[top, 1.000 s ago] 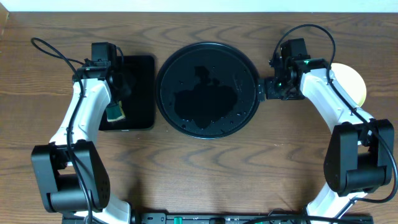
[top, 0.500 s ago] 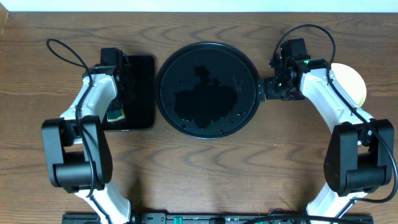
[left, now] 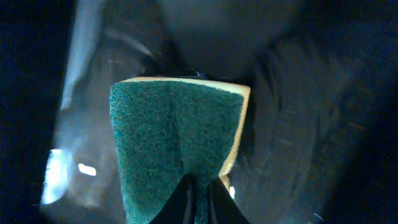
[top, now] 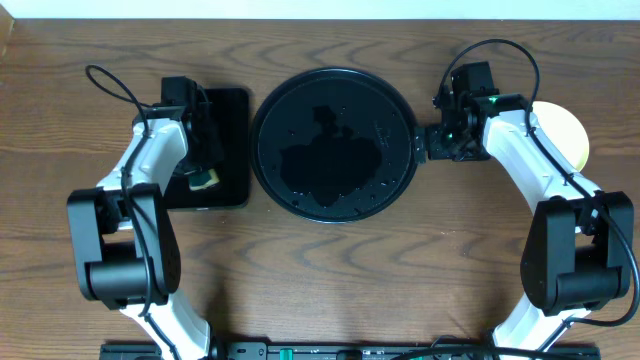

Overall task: Clean dirty plates on tray and stack at the side
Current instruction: 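Lower the sponge into the black rectangular tray and open the left gripper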

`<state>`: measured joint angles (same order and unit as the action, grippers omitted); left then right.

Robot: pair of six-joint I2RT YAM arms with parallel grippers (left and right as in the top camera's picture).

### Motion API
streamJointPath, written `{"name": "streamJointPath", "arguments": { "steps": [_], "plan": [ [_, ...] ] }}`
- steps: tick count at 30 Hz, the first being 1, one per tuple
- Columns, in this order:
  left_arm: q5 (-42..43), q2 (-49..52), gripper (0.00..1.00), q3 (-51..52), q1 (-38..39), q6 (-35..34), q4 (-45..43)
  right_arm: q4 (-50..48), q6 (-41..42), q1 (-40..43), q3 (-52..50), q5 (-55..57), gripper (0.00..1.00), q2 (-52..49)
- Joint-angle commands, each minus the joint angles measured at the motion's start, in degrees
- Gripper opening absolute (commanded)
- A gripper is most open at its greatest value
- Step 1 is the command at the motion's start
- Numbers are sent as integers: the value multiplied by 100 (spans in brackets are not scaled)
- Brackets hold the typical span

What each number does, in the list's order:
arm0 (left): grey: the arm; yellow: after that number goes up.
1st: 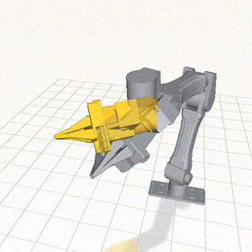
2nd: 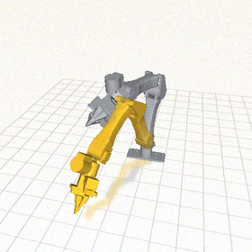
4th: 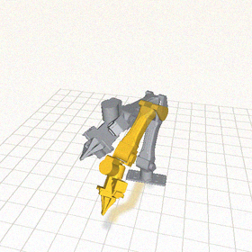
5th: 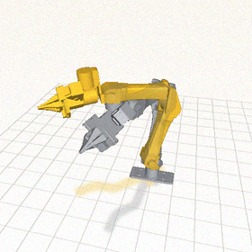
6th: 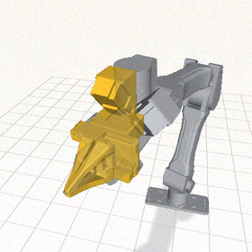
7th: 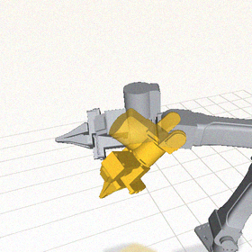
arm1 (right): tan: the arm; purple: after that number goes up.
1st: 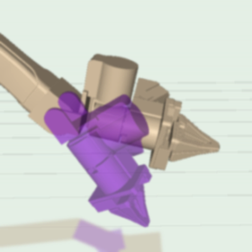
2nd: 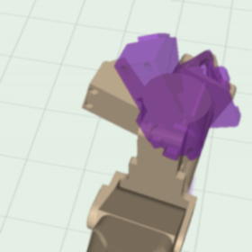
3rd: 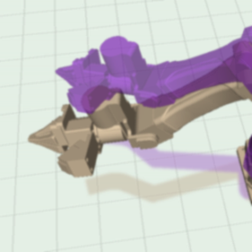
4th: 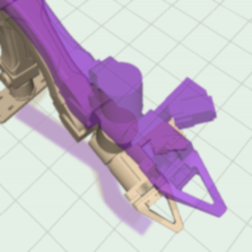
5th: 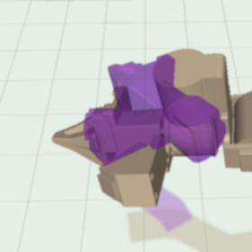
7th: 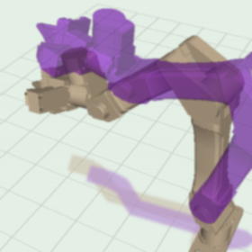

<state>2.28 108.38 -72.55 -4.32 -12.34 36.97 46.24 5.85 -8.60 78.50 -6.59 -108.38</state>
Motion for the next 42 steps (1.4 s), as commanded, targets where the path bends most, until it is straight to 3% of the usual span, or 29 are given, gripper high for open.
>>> {"name": "streamJointPath", "arguments": {
  "steps": [1,6,7,8,9,11,26,30,38,42],
  "plan": [
    [501,-297,8,11,15,496,0,7,-35,-44,-15,39,99,-35],
    [501,-411,11,11,15,680,52,4,-35,-44,-15,39,99,-35],
    [501,-411,17,11,15,680,63,4,-35,-44,-15,39,99,-35],
    [498,-411,35,11,15,680,68,7,-35,-44,-15,39,99,-35],
    [496,-411,44,11,15,680,70,7,-35,-44,-15,39,99,-35],
    [476,-411,50,11,15,678,66,7,-35,-44,-15,39,99,-35],
    [291,-61,58,24,166,754,-48,7,-35,-48,-15,37,99,-35],
    [-127,-15,58,24,166,791,-66,9,-35,-46,-15,37,99,-35],
    [-280,-13,57,24,166,1803,-136,9,-35,-48,-15,37,99,-35],
    [-254,-15,56,24,166,1912,-179,11,-35,-48,-15,37,99,-35]
  ]
}}
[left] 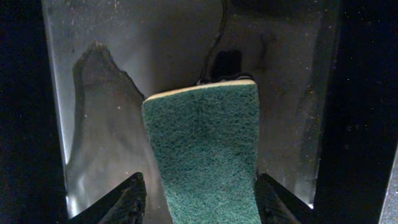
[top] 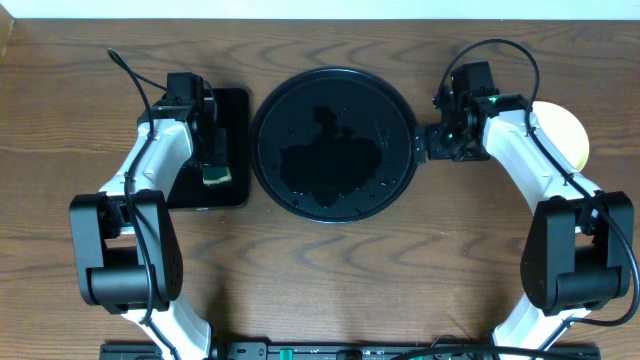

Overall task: Clean dirty plates on tray and stack at the side
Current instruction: 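Lower the sponge into the black rectangular tray and open the left gripper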

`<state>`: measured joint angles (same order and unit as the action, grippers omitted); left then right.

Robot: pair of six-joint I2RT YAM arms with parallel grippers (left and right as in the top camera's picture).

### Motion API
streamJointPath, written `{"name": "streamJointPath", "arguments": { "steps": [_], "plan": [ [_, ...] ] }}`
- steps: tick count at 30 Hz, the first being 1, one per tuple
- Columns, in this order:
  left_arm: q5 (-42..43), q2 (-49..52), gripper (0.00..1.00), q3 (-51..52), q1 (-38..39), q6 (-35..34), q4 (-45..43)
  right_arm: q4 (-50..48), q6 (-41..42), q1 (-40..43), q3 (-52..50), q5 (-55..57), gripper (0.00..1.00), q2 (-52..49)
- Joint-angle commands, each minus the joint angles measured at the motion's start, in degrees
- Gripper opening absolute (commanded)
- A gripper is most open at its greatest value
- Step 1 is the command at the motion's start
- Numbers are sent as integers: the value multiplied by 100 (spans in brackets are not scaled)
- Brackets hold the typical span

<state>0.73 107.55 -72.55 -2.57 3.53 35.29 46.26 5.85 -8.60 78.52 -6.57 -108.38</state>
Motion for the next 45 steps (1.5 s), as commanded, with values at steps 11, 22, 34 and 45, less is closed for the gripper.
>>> {"name": "streamJointPath", "arguments": {
  "steps": [11,22,34,45],
  "plan": [
    [28,70,68,57,-9,-728,485,24,-35,-48,-17,35,99,-35],
    [-463,70,50,109,-26,-614,179,46,-35,-46,-17,35,99,-35],
    [-868,70,59,109,-24,-555,107,39,-35,-46,-17,35,99,-35],
    [-260,57,73,107,-24,-557,-57,138,-28,-42,256,232,99,249]
  ]
}}
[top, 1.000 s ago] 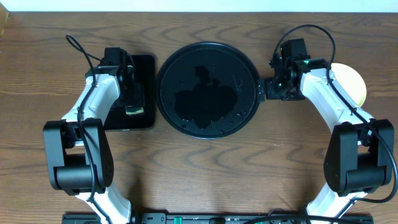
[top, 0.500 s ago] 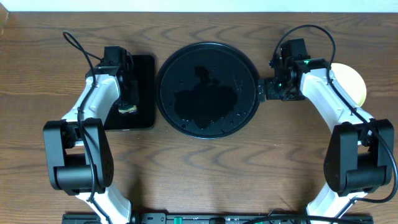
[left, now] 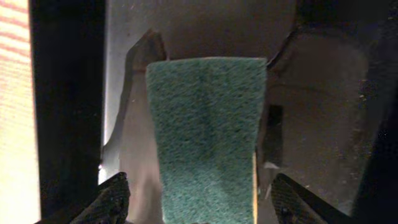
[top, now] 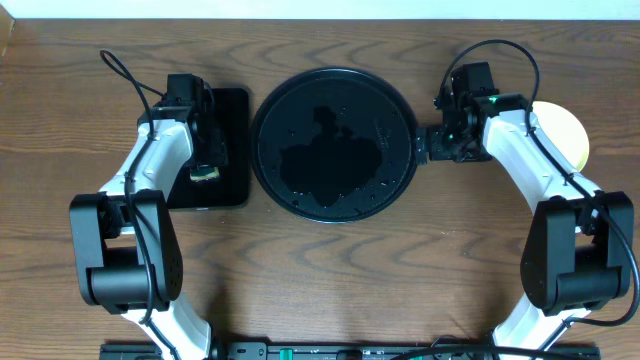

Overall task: Clean dirty plates on tray and stack at the side
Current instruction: 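Lower the sponge into the black rectangular tray and open the left gripper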

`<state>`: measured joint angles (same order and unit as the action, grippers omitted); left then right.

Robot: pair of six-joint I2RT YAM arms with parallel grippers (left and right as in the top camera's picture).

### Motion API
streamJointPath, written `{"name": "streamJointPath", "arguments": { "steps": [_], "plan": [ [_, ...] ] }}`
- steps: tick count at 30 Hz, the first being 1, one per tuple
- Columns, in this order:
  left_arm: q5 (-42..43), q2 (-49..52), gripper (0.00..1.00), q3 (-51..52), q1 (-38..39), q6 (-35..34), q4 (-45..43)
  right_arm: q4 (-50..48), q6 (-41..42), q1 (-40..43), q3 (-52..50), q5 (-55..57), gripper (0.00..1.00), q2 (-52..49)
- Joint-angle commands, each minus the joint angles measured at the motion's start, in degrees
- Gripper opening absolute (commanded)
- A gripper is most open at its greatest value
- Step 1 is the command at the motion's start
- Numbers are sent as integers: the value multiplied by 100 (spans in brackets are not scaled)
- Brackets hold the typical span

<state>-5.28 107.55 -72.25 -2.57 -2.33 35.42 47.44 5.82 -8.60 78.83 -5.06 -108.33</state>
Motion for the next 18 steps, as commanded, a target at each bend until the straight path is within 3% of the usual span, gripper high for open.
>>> {"name": "streamJointPath", "arguments": {
  "steps": [1,5,11,13,18],
  "plan": [
    [483,50,73,74,-24,31,-107,13,-28,-48,271,44,99,326],
    [1023,-125,73,44,-24,31,-107,-98,-33,-42,304,79,99,603],
    [1043,-780,74,44,-26,31,-131,-90,-33,-42,289,74,99,632],
    [1043,-988,83,44,-26,28,-127,-92,-33,-42,289,72,99,632],
    [1043,-1193,84,44,-24,31,-125,-94,-33,-44,289,72,99,632]
  ]
}}
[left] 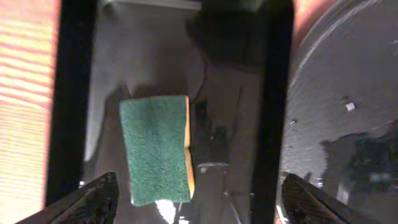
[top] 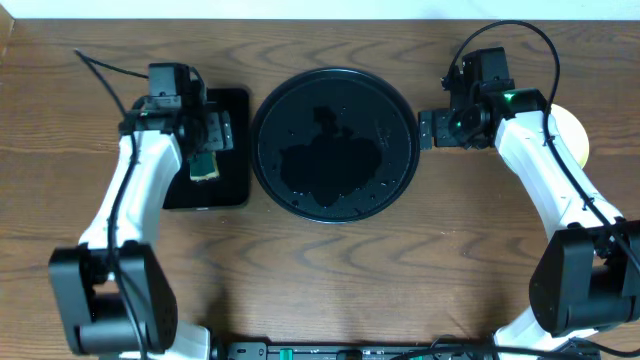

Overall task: Clean dirty plates on tray and stack at the side
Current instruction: 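Lower the sponge into the black rectangular tray and open the left gripper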

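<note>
A green-topped sponge (left: 155, 149) with a yellow underside lies flat in the black square tray (left: 230, 93), also seen from overhead as the sponge (top: 205, 166). My left gripper (left: 202, 208) hangs above it, open wide, holding nothing, and shows overhead as the left gripper (top: 207, 138). The round black tray (top: 333, 143) at the centre carries only a dark wet patch. A pale yellow plate (top: 573, 135) lies at the far right, half hidden by my right arm. My right gripper (top: 428, 130) is just off the round tray's right rim; its jaws are unclear.
The square tray (top: 232, 185) sits close beside the round tray's left rim. Bare wooden table (top: 330, 270) lies in front of both trays. Cables loop above both wrists.
My left gripper, open low around the sponge before, now sits higher and further back, with the sponge lying free below it. My right gripper has shifted slightly up from the round tray's rim.
At first my left gripper was shut on the sponge over the square tray. Then it was open with the sponge lying in that tray, and stayed so. Now it has drawn up and away from the sponge. The round tray has not changed.
</note>
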`<state>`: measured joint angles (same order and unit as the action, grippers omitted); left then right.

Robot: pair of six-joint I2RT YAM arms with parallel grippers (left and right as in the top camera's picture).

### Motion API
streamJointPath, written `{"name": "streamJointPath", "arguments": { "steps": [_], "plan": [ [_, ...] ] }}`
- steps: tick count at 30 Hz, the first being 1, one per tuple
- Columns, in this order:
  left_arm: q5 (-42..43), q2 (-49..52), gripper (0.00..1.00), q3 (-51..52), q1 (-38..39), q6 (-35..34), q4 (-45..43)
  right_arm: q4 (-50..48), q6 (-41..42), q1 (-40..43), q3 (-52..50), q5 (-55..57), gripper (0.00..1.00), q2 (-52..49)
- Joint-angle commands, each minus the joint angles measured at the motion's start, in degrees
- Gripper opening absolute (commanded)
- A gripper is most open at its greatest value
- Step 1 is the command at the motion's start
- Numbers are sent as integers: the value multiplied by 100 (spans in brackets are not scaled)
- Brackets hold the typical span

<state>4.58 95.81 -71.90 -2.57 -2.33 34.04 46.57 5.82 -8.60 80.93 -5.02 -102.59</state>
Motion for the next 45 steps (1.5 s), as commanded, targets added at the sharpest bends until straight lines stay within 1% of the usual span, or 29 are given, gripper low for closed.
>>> {"name": "streamJointPath", "arguments": {
  "steps": [1,45],
  "plan": [
    [57,-17,84,9,-24,31,13,2,-31,-44,79,70,99,57],
    [57,-7,86,11,-24,31,13,-4,-33,-44,79,70,99,57]
  ]
}}
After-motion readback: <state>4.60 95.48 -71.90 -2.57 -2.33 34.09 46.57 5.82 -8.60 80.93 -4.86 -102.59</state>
